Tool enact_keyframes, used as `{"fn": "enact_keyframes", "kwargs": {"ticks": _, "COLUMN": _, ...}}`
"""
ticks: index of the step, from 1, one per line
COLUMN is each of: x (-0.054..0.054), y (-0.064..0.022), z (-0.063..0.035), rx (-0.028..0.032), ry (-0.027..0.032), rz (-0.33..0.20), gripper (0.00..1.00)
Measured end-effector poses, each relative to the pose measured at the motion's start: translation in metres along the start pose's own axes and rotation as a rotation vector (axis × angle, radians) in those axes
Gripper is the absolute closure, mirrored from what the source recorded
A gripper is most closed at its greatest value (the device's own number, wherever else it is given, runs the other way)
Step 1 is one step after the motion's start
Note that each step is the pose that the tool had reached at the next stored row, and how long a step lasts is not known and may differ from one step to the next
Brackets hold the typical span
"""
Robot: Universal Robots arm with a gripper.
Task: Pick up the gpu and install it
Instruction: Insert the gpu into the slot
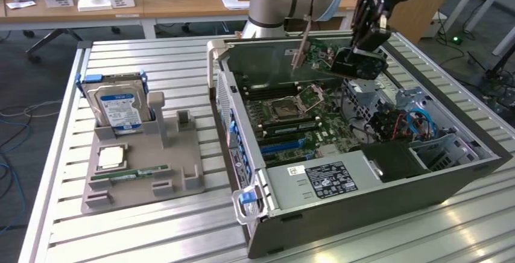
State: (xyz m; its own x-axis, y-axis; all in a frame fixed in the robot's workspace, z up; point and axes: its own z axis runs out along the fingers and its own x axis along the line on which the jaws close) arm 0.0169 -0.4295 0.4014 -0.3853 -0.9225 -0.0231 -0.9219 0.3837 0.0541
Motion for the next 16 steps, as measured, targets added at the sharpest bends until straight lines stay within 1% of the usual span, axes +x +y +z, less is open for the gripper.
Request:
{"fn": "enact_keyframes", "kwargs": {"ticks": 12, "x": 0.0, "y": -0.0001, "z": 0.0011, "rx": -0.0048, "ry": 0.0114, "rz": -0.21, "gripper": 0.74}}
{"fn": "enact_keyframes", "kwargs": {"ticks": 16, "x": 0.0, "y": 0.0, "z": 0.0015, "rx": -0.0061, "ry": 0.0148, "rz": -0.27, "gripper": 0.74}}
